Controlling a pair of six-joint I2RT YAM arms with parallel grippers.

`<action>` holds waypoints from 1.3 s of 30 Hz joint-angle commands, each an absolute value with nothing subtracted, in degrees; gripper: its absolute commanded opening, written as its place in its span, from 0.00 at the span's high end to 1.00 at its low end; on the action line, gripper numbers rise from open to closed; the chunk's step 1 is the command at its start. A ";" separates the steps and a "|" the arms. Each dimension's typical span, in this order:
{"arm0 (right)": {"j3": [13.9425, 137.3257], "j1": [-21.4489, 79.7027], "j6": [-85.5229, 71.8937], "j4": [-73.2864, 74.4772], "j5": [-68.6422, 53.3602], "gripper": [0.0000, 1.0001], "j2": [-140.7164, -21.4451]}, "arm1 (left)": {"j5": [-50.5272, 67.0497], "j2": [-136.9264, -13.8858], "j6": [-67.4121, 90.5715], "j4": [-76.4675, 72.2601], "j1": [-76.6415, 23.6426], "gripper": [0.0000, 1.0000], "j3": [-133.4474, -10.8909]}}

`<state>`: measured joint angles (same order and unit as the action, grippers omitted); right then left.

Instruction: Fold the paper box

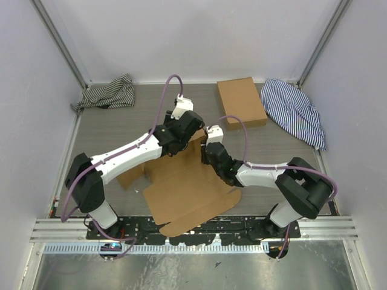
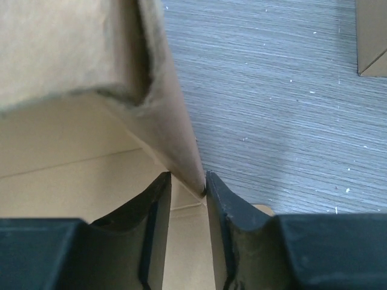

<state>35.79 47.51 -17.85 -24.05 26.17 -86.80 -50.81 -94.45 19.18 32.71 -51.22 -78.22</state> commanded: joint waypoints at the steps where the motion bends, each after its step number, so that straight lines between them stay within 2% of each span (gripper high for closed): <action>1: 38.78 47.64 -15.39 -25.65 25.20 0.60 -87.64 | -50.09 -96.93 19.81 35.24 -51.64 0.59 -77.45; 8: 39.56 47.26 -11.28 -29.62 23.11 0.48 -89.72 | -50.23 -96.92 19.73 35.40 -51.62 0.59 -77.37; 16: 36.10 43.01 -9.09 -40.96 11.95 0.47 -88.36 | -51.02 -96.13 19.75 35.73 -51.61 0.59 -76.74; 20: 35.80 39.78 -10.11 -42.97 4.72 0.55 -88.67 | -51.08 -96.40 19.85 35.86 -51.61 0.59 -76.81; 24: 35.31 38.85 -10.59 -44.37 3.35 0.76 -88.92 | -50.57 -96.85 20.34 36.28 -51.68 0.59 -77.18; 29: 36.04 39.14 -12.08 -42.34 8.18 0.86 -89.19 | -50.02 -96.66 20.79 36.59 -51.70 0.60 -77.22; 33: 34.86 40.31 -15.50 -42.19 15.72 0.98 -89.37 | -49.84 -96.16 21.76 37.15 -51.68 0.60 -76.81; 39: 33.62 44.89 -16.85 -41.84 28.11 0.99 -89.43 | -50.35 -95.70 22.74 38.16 -51.98 0.61 -76.30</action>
